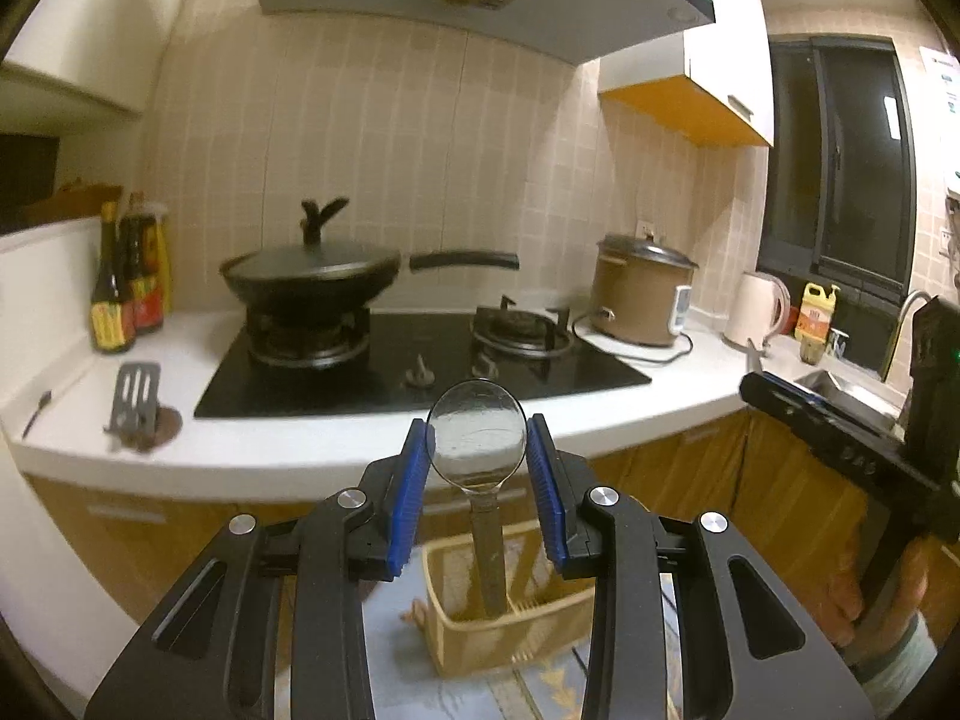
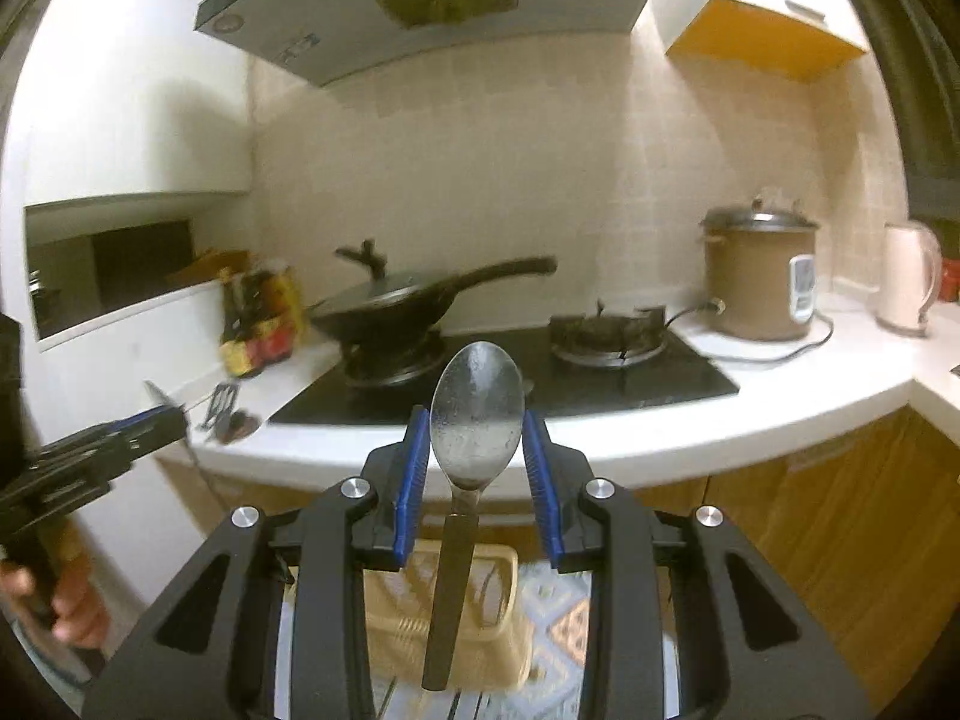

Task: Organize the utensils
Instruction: 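Lower the left tool's spoon into the holder and open while the right tool releases its spoon there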

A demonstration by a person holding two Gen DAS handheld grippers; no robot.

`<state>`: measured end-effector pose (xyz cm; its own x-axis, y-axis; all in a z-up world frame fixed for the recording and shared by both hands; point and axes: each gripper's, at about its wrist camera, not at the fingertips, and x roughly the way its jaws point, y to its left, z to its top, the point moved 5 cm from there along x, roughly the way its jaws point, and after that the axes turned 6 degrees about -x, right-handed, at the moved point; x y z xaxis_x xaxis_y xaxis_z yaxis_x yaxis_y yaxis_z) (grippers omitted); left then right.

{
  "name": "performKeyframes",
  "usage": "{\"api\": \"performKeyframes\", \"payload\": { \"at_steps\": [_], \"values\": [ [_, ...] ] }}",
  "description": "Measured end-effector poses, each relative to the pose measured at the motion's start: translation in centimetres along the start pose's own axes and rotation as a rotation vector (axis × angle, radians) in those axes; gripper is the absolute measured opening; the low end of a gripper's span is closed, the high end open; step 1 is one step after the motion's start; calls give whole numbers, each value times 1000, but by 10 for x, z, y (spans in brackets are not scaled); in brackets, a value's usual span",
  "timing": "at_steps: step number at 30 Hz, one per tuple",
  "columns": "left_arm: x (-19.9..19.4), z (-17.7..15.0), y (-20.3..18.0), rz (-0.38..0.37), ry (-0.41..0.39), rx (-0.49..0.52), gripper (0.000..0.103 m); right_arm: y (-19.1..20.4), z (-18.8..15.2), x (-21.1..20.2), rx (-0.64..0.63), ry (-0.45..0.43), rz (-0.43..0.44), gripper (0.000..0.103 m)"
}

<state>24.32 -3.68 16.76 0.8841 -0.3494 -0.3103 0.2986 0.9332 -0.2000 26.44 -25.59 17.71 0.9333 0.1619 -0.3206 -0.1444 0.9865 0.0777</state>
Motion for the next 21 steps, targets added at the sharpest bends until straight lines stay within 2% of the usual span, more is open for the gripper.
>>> {"api": "performKeyframes", "payload": {
  "at_steps": [4,9,15,21],
  "values": [
    [15,8,3,7,-2,0,31,-1,4,23,-26,-29,-63,28],
    [44,-6,3,59,9,45,31,4,-17,51,-94,-30,-120,29],
    [69,-35,9,70,61,65,31,10,-48,68,-132,-7,-131,29],
    [79,-51,21,47,101,20,31,13,-67,70,-133,27,-114,29]
  ]
}}
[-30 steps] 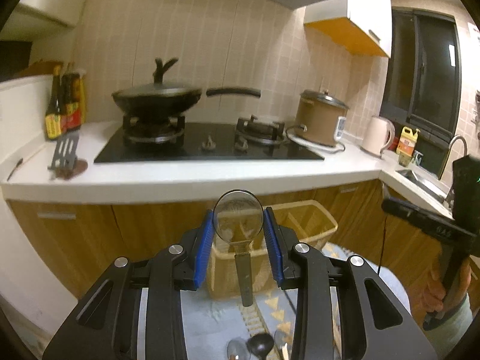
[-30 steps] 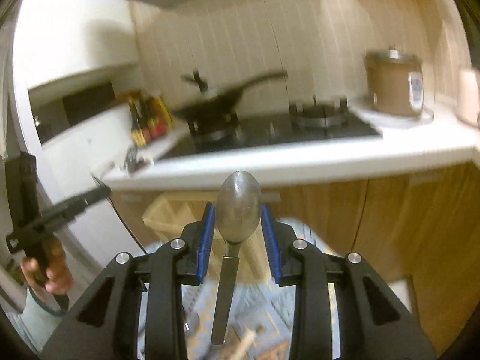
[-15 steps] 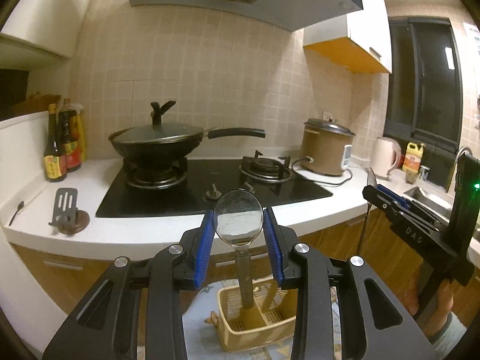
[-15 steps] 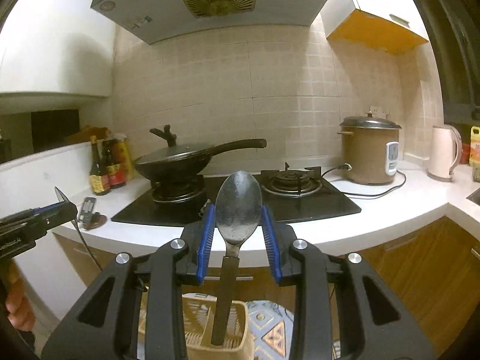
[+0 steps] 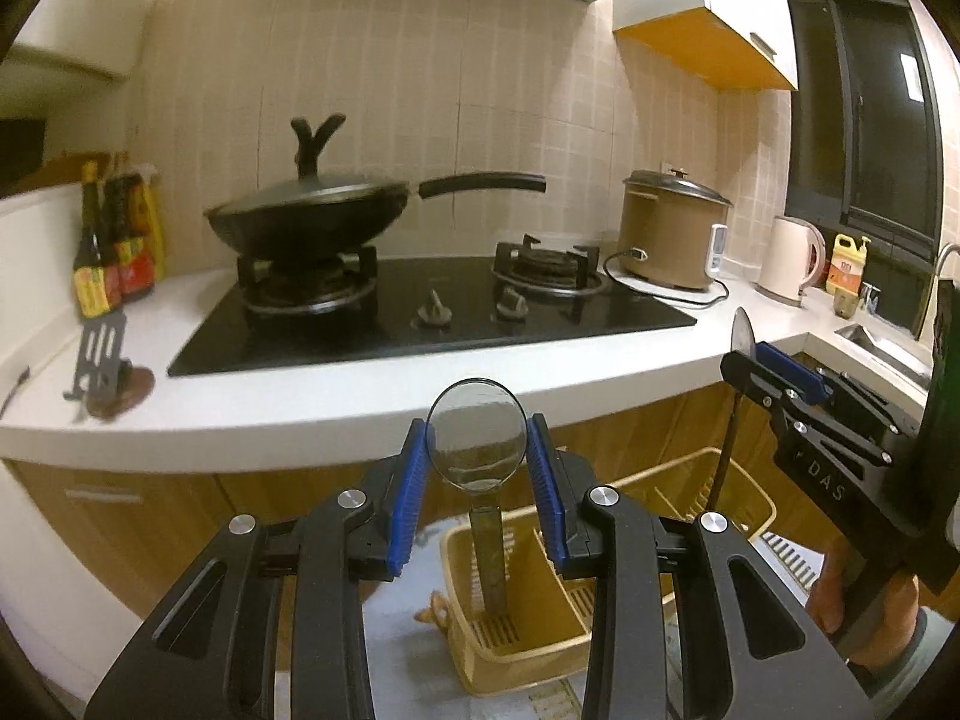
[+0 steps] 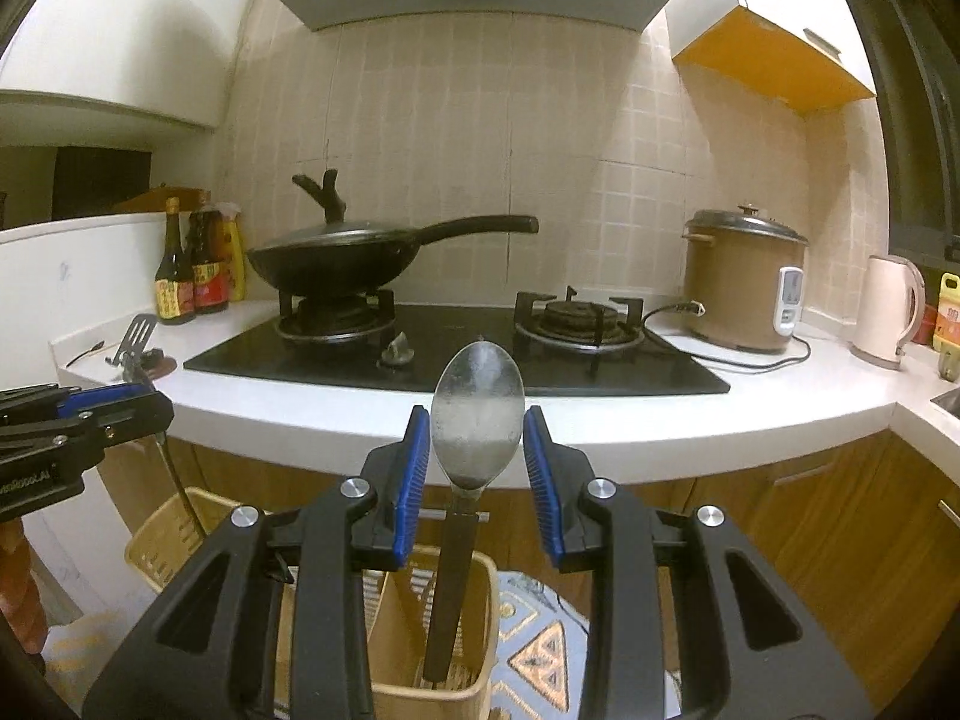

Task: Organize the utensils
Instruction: 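Lower the left tool's spoon into the holder and open while the right tool releases its spoon there, then lower the left tool onto a clear spoon and grasp while the right tool grasps another clear spoon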

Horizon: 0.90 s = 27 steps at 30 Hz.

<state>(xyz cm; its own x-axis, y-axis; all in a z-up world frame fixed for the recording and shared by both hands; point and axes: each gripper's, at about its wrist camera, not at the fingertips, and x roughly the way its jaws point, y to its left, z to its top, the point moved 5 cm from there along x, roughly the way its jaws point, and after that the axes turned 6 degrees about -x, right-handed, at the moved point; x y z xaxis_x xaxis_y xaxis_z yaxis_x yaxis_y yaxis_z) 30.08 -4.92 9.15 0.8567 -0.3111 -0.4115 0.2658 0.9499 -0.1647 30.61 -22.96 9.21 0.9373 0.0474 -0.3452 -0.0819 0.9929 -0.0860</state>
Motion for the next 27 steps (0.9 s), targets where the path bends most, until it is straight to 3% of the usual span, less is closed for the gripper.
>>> {"api": "performKeyframes", "payload": {
  "at_steps": [4,7,10,18,23,27],
  "values": [
    [-1,-6,5,-19,16,-21,33,4,-6,-8,4,27,35,29],
    [-11,-10,6,-27,17,-19,41,2,-9,-19,29,61,83,31],
    [-25,-12,7,-37,18,-16,44,-7,-10,-33,89,85,128,58],
    [-72,-19,15,-80,62,-68,46,-36,-19,-78,253,195,191,58],
    [-96,-35,16,-77,132,-75,46,-31,-31,-103,256,293,205,58],
    [-100,-63,14,-79,237,-72,46,-18,-56,-115,260,403,220,58]
  ]
}}
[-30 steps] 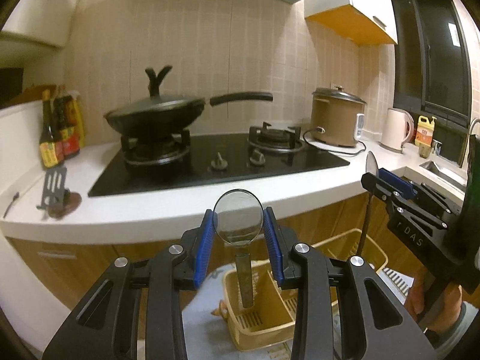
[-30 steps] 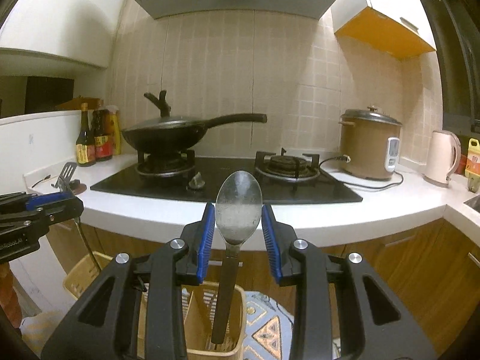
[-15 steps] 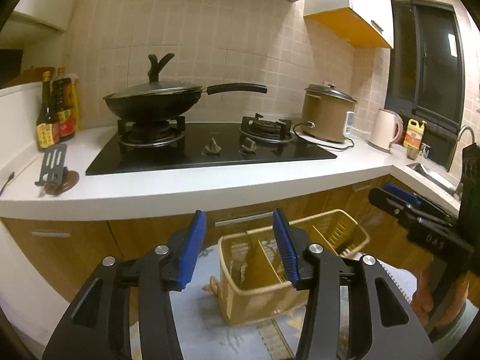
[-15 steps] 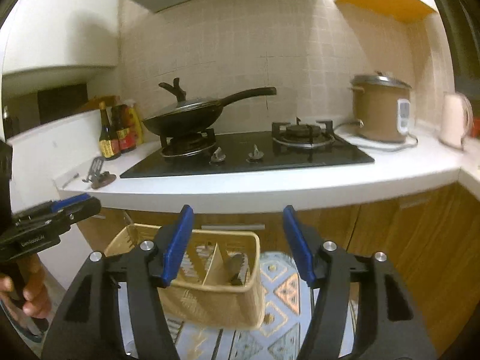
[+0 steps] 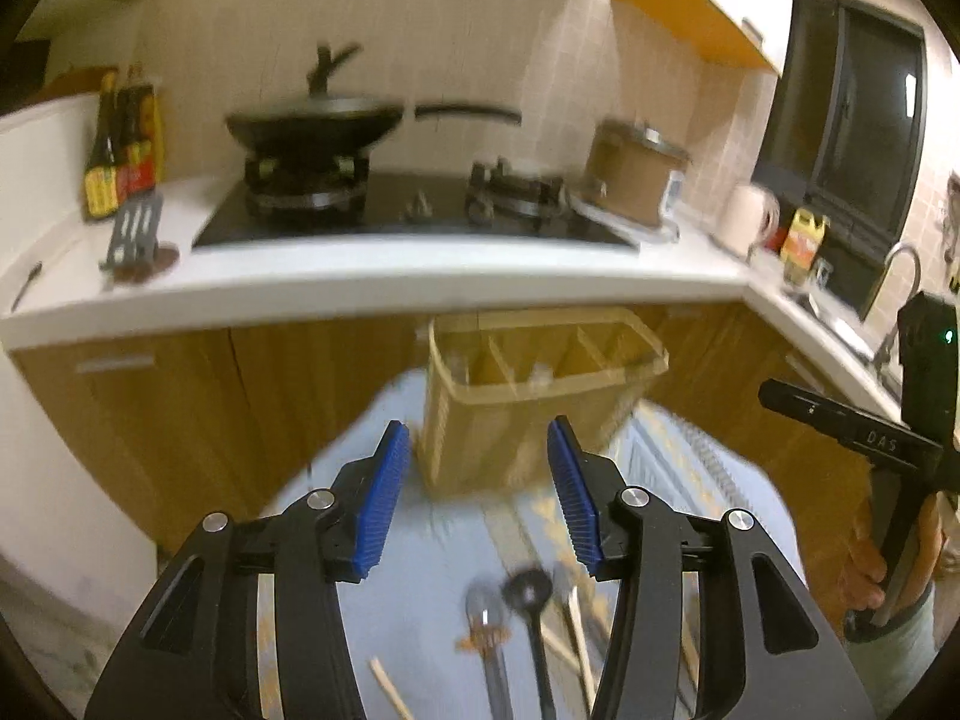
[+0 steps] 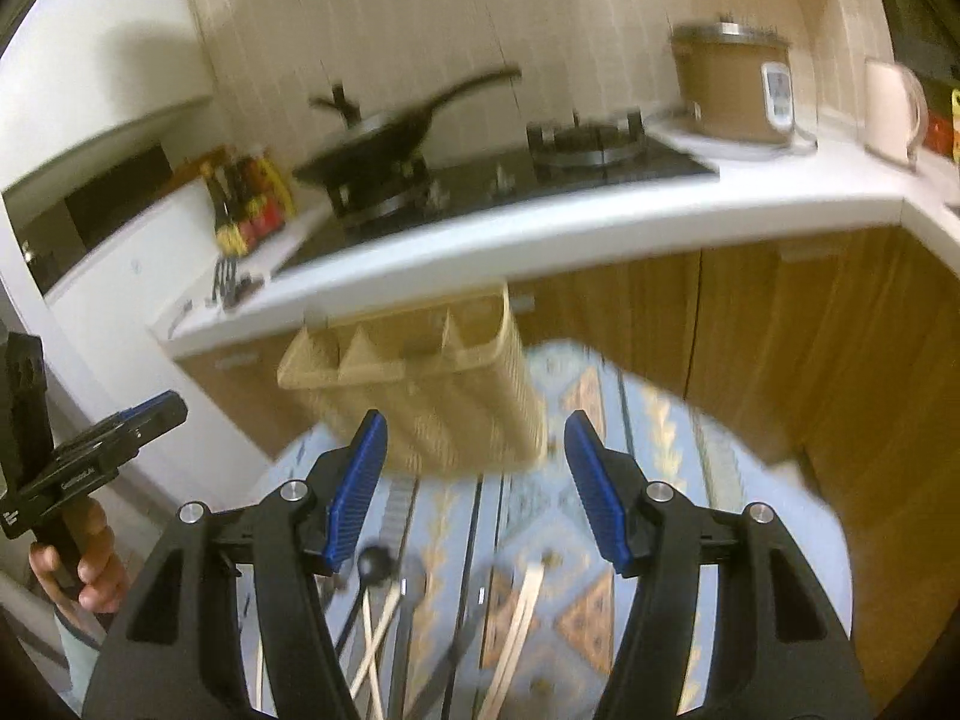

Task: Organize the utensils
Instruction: 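Lower the left tool onto a clear spoon and grasp while the right tool grasps another clear spoon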

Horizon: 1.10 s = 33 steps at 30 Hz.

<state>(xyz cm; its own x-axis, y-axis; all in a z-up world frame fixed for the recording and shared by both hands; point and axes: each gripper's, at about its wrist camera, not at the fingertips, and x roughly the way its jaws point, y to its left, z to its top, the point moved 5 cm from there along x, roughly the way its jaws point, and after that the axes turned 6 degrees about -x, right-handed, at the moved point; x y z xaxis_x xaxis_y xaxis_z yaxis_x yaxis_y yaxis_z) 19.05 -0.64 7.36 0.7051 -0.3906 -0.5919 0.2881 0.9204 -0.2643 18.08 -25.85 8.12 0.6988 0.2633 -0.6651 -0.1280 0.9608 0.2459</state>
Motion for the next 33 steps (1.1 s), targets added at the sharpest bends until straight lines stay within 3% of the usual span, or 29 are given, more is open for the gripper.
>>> {"api": "performKeyframes", "payload": {
  "at_steps": [3,7,13,15,20,27,33],
  "values": [
    [13,-24,3,22,82,11,46,3,-29,11,21,97,11,58],
    [45,-70,11,31,251,6,46,2,-73,30,49,205,2,58],
    [76,-120,24,53,388,1,46,13,-115,48,80,299,73,58],
    [82,-127,26,61,401,-2,46,19,-121,53,74,316,78,56],
    [93,-139,23,77,419,22,46,34,-133,72,89,372,120,38],
    [100,-141,15,93,416,85,46,25,-150,90,131,427,71,37],
    [110,-139,7,94,420,111,47,23,-151,91,124,423,60,37]
  ]
}}
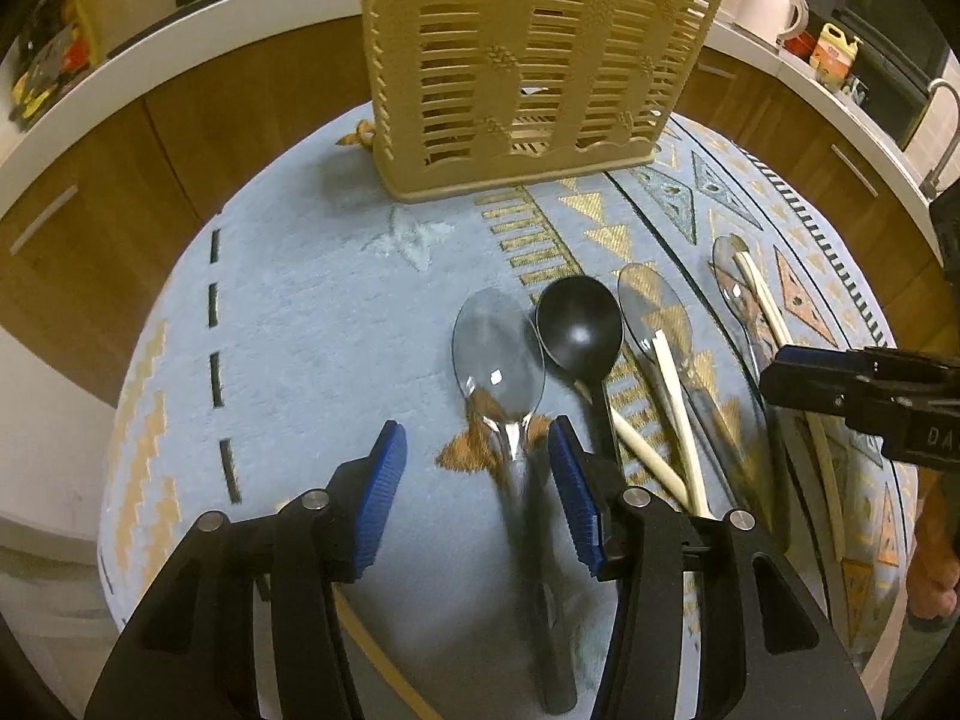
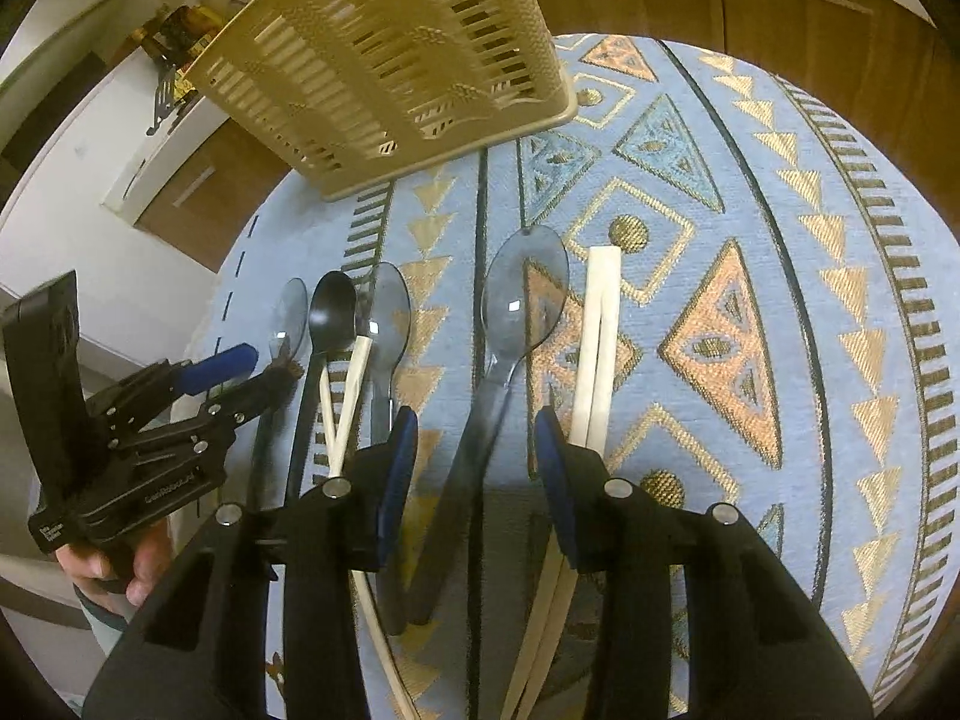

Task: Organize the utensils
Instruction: 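Lower the left tool onto a clear spoon and grasp while the right tool grasps another clear spoon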

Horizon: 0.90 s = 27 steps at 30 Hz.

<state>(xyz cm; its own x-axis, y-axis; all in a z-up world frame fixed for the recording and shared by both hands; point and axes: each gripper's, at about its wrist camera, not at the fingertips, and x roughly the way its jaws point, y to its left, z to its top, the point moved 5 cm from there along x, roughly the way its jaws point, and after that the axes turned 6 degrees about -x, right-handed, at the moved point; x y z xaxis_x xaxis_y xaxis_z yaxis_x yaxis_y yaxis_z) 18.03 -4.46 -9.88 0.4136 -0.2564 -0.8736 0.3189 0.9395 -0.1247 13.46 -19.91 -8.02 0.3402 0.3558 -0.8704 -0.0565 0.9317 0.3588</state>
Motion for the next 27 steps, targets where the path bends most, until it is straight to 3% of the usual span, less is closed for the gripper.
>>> {"api": "performKeyframes", "payload": {
  "at_steps": [13,15,17,18,22,27],
  "values": [
    [18,31,-8,34,-8,10,48,4,7,4,-25,-12,-40,37],
    [19,34,-7,49,-13,9,44,4,10,5,-28,-9,-49,37],
    [19,35,-5,68,-22,0,31,2,13,5,-26,-7,-62,37],
    [18,35,-1,72,-26,-12,31,1,14,5,-24,-7,-67,37],
    [14,36,14,-4,-35,-96,31,-5,21,7,-8,-4,-82,37],
    [9,37,34,-27,-51,-163,31,-8,35,12,0,1,-130,37]
  ]
}}
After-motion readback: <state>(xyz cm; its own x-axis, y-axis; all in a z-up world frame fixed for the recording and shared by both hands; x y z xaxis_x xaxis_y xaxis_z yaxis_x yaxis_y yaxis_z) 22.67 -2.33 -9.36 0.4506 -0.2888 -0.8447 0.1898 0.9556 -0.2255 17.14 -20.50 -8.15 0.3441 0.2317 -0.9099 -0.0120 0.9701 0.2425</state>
